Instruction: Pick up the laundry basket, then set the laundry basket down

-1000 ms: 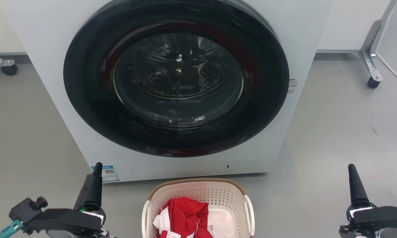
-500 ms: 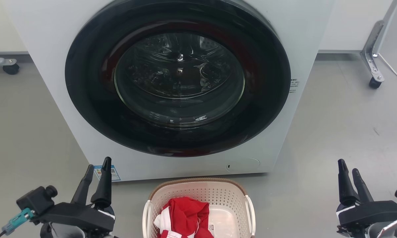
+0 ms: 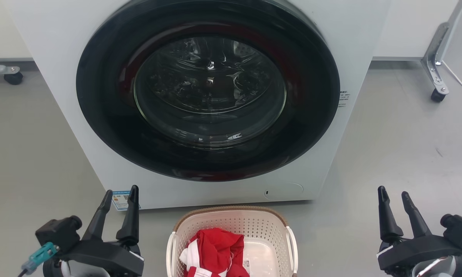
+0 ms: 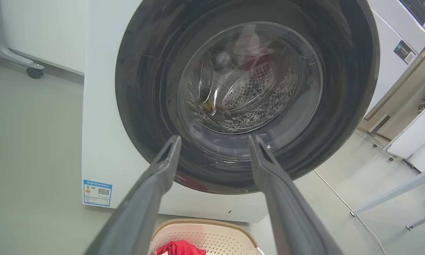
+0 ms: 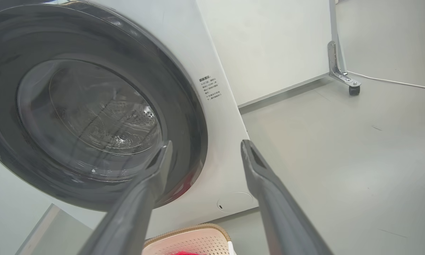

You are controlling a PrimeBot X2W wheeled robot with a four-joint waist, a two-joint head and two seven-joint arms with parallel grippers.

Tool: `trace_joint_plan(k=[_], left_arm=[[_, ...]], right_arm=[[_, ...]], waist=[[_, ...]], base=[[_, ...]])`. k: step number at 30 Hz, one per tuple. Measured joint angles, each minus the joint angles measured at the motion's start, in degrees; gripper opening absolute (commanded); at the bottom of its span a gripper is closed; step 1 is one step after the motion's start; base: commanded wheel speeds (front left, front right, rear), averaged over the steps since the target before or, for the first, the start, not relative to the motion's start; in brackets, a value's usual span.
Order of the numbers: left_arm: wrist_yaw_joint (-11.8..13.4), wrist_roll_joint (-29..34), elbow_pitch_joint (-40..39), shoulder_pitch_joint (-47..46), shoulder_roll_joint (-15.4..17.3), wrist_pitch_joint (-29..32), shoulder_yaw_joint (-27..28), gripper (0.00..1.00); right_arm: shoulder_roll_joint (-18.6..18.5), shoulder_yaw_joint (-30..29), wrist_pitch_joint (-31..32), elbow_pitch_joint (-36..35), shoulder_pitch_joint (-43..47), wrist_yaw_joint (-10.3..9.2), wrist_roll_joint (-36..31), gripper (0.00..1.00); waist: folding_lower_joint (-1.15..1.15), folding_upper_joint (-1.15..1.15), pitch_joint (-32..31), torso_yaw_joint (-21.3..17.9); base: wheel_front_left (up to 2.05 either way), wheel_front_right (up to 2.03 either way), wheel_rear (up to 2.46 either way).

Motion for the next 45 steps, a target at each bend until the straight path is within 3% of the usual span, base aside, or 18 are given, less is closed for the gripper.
trace_joint_plan(k=[29, 45], left_arm=[[5.08, 18.31, 0.01, 0.90, 1.43, -6.05, -4.85, 1.00], [5.54, 18.48, 0.38, 2.49, 0.64, -5.48, -3.76, 1.00]], right_arm=[[-0.98, 5.36, -6.03, 1.86, 0.25, -3.74, -21.89, 1.00], [-0.55, 4.08, -6.03, 2.93, 1.46, -4.01, -21.84, 1.00]], waist=[[0.00, 0.00, -0.15, 0.40], [0.00, 0.00, -0.18, 0.46]], base=[[0.00, 0.00, 0.00], [0.00, 0.00, 0.00]])
